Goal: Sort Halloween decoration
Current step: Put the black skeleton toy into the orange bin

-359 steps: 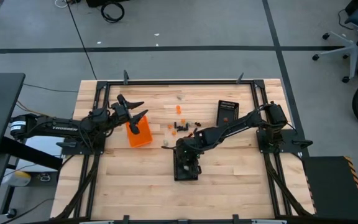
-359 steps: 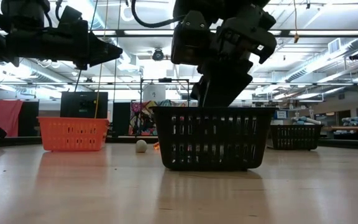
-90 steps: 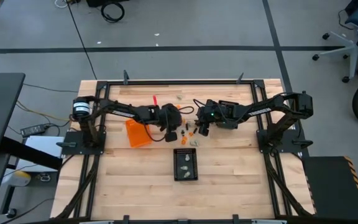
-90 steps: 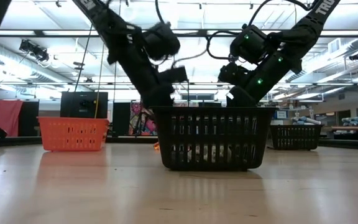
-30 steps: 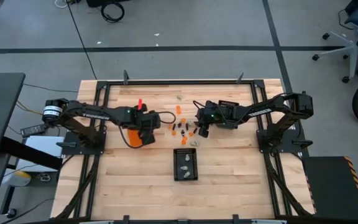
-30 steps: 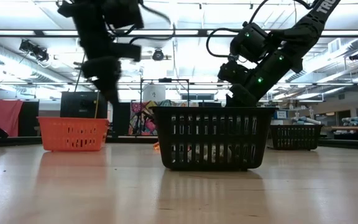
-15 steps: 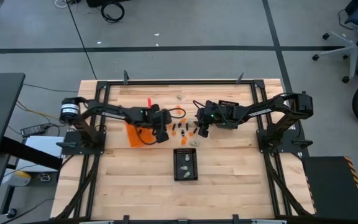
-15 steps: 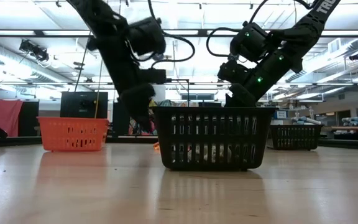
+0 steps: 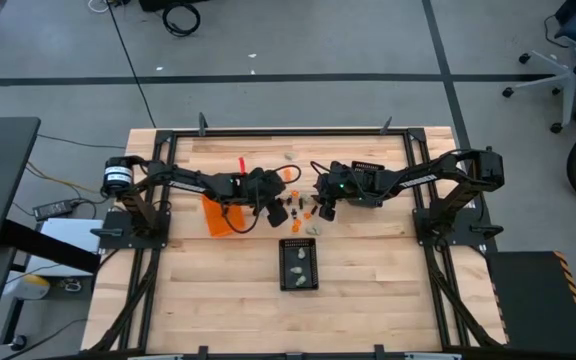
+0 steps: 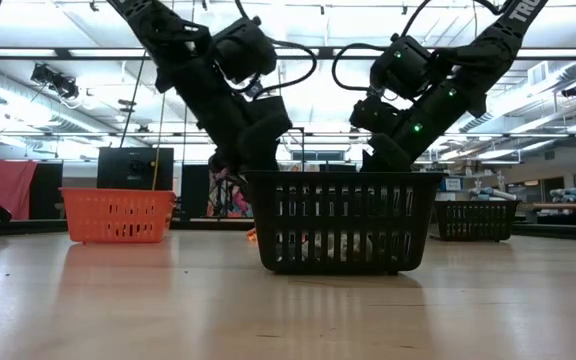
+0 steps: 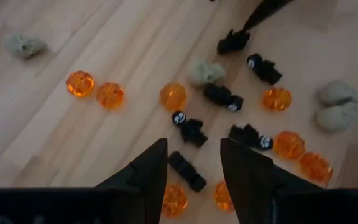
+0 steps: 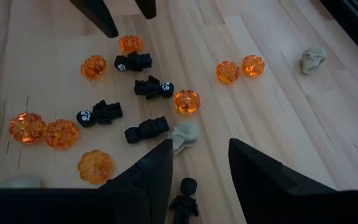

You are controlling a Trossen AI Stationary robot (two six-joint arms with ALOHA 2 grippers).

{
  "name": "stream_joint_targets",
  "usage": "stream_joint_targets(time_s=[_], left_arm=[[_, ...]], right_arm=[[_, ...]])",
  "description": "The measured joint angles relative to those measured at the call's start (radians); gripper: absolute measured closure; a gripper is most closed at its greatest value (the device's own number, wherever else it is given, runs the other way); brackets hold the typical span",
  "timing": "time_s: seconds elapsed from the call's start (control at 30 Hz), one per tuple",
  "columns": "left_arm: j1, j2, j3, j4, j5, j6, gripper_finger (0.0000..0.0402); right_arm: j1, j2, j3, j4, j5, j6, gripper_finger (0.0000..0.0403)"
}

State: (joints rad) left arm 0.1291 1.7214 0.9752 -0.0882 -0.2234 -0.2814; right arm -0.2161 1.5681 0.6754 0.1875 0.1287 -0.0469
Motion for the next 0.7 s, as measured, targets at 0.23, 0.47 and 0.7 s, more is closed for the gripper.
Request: stream_joint_targets(time_s=[0.23,0.47,0.7], left_arm=[[0.016,0.048,0.000,0.042,-0.015,0.004,0.0244],[0.020,0.110,0.000,0.039,-0.017,0.020,0.0244],[0.020,0.143,0.001,0.038,-0.001,0.039,0.0245]], right_arm=[[0.000,0.000,0.000,0.005,0.000,-0.001,0.0243],[0.000,0.000,0.000,0.000,0.000,-0.007,0.0243],[0.000,0.000,0.000,-0.001,0.000,-0.009,0.0243]])
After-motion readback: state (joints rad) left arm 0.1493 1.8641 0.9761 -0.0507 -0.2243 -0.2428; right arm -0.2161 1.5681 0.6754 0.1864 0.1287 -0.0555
